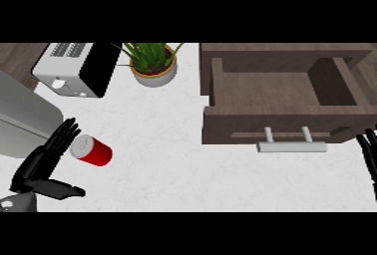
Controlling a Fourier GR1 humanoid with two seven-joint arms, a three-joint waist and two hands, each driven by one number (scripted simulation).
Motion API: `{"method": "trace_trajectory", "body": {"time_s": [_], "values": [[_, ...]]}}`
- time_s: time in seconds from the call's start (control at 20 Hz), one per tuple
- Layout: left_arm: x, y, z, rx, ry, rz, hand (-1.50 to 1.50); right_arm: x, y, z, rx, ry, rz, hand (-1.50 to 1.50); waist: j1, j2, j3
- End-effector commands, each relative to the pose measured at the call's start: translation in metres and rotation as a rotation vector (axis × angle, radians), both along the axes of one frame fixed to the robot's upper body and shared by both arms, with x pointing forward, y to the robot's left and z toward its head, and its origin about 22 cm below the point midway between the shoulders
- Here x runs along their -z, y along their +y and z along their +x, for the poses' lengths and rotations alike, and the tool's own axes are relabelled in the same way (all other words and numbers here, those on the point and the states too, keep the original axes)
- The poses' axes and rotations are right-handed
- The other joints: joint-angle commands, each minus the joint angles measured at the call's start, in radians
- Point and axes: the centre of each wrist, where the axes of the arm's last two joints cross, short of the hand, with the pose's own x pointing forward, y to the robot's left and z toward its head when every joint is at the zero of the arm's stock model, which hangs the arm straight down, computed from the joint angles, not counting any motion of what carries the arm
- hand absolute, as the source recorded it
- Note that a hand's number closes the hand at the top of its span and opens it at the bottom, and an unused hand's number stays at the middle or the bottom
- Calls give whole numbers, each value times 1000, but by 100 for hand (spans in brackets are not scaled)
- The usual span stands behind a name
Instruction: Pick up the can, place it into the drawer and close the drawer
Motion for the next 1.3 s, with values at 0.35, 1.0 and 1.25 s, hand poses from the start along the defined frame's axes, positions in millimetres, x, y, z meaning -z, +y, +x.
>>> {"method": "trace_trajectory", "body": {"time_s": [0.35,1.0,1.25], "values": [[20,10,12,-31,56,-20,-150,3,12,1,-9,9,-25,-150,-2,0,0],[39,5,15,-31,31,-12,-150,-4,2,-3,-22,-20,-10,-150,-4,1,-1],[32,6,24,-17,50,-15,-150,-21,8,-21,8,-1,14,-150,-6,1,-1]]}}
